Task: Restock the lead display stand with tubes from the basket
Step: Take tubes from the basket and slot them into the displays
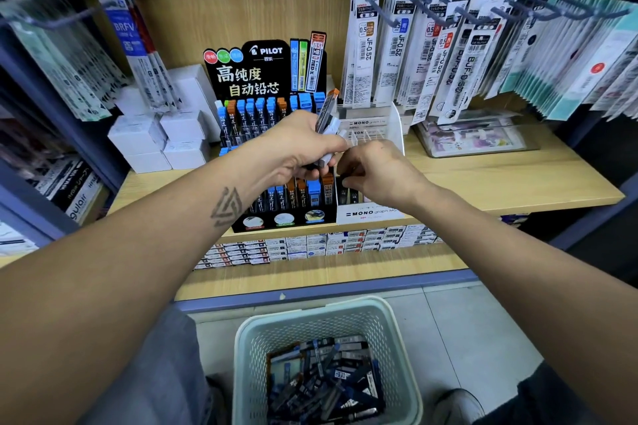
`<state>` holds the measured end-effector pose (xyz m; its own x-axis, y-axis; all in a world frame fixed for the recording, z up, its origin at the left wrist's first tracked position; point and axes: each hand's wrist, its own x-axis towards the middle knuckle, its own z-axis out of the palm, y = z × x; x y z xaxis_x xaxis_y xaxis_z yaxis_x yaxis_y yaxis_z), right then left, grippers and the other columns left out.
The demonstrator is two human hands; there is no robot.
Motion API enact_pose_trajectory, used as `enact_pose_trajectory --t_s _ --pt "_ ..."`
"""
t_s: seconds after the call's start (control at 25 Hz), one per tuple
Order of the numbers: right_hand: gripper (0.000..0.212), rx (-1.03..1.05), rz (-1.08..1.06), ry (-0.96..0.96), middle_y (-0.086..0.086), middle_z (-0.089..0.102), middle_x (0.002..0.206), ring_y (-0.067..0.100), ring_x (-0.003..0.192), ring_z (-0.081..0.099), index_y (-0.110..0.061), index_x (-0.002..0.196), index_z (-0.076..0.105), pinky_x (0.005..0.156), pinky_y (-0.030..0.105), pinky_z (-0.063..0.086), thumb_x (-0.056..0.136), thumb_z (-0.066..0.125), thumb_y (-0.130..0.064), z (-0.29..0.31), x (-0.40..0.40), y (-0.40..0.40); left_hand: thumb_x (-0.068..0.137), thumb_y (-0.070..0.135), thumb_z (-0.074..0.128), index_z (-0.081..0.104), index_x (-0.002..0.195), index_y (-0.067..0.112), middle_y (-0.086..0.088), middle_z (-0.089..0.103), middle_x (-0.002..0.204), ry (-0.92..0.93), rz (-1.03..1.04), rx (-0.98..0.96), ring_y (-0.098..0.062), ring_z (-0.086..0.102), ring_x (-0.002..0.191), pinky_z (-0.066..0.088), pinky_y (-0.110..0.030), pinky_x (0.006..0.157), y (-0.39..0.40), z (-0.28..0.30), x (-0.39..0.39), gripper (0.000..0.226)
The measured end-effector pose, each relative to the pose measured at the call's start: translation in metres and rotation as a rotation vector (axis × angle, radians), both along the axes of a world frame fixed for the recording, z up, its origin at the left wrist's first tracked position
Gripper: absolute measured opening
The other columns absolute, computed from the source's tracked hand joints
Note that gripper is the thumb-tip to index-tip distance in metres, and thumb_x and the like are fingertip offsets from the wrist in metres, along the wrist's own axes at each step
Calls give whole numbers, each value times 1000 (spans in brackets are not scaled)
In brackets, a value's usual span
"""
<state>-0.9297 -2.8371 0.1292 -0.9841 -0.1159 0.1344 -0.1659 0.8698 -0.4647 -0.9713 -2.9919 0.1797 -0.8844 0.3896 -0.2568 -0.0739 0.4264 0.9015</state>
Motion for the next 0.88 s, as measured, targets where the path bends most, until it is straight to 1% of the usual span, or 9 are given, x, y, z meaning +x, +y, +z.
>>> enact_pose_trajectory --t_s 0.16,0.28,0.4,0.48,0.56,0.64,0.68,0.8,0.88 --pt "18 52 31 29 0 65 98 20 87 65 -18 99 78 85 33 54 84 74 -9 -6 2 -3 91 16 71 58 105 7 -3 60 59 -8 8 9 -12 51 45 41 -21 39 -2 0 -1 21" --pt "22 80 58 20 2 69 99 20 87 67 -18 100 77 83 34 55 84 70 -5 -10 5 -4 91 16 72 57 110 6 -3 60 60 -11 5 6 -12 51 45 41 -22 39 -3 0 -1 27" --pt "23 62 18 38 0 70 93 16 81 65 -17 98 77 78 26 52 84 66 -2 -4 5 -1 91 16 71 56 113 5 -3 61 58 -7 2 -3 -12 52 45 41 -22 40 -2 -1 -1 29" --pt "26 -147 -78 32 -1 70 84 12 71 65 -16 94 75 72 23 48 84 62 4 7 5 0 92 16 71 56 110 5 -3 61 58 -12 -9 -16 -13 52 45 41 -22 38 -1 -2 -2 26" --pt "34 -640 -169 -45 5 71 86 15 69 69 -14 96 71 70 29 51 82 59 15 20 8 3 91 16 71 57 105 6 -4 62 59 -45 -48 -28 -13 53 45 39 -21 38 -1 -5 -1 22" --pt "41 -1024 -167 -131 10 73 98 19 79 69 -10 110 70 73 33 52 80 60 16 26 11 10 91 14 72 60 102 7 -4 62 59 -94 -102 -18 -15 53 47 38 -21 37 1 -8 1 18" --pt "40 -1095 -142 -155 9 73 101 19 83 68 -11 114 70 78 35 51 82 63 11 26 12 13 91 13 72 61 100 7 -4 61 59 -109 -123 -13 -15 53 47 38 -21 37 2 -9 1 15" --pt "30 -1147 -93 -157 4 75 97 15 83 67 -16 111 74 88 40 49 81 78 -16 25 16 19 91 13 72 63 93 10 -4 59 60 -111 -203 -33 -15 52 48 36 -20 37 8 -11 7 10" --pt "24 -1174 -112 -121 3 74 89 13 77 67 -12 106 73 79 31 52 82 78 -14 27 17 20 91 13 71 61 84 13 -4 58 60 -115 -255 -51 -14 51 47 35 -19 38 12 -12 12 12"
